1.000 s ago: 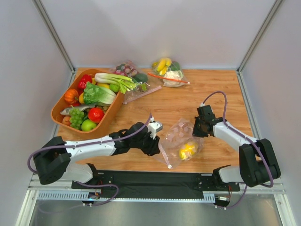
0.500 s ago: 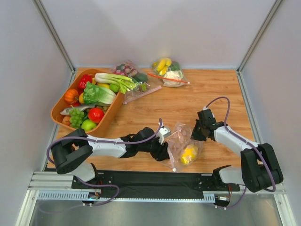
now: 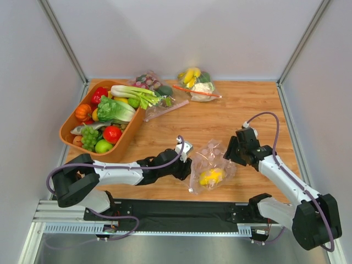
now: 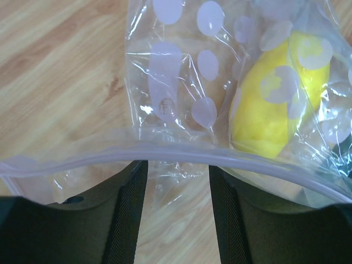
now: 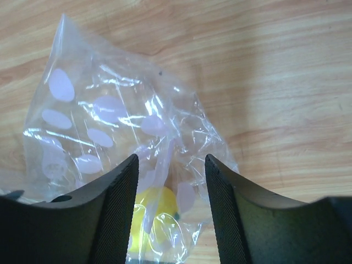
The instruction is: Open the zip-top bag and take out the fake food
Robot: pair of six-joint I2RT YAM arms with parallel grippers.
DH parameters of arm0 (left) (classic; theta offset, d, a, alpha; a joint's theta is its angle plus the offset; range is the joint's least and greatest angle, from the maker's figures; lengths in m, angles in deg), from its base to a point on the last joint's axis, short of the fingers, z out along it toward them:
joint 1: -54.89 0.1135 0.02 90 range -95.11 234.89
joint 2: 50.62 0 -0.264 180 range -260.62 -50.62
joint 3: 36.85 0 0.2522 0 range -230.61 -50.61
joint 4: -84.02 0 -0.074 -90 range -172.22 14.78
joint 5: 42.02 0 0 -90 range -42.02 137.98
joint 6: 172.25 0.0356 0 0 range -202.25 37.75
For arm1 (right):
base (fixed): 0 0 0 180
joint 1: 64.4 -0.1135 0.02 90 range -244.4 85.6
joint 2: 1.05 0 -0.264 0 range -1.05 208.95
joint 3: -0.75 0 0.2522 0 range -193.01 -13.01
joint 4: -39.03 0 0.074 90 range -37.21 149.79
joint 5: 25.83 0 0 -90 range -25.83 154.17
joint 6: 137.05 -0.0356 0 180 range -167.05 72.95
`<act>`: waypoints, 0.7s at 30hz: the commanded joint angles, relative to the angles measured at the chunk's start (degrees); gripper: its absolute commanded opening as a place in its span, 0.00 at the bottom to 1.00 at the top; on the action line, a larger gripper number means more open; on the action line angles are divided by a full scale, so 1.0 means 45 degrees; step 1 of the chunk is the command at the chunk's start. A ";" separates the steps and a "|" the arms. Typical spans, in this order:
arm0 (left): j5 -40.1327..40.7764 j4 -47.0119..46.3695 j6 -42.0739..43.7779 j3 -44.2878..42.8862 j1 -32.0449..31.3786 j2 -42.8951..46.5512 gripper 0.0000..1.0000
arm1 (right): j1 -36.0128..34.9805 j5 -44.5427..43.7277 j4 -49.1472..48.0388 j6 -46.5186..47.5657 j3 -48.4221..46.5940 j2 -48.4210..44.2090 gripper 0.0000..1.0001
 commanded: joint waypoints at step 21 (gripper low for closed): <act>0.0467 -0.0498 -0.0146 0.0825 -0.0090 0.1324 0.59 | -0.3360 -0.0344 0.0967 -0.2773 0.1248 -0.0463 0.15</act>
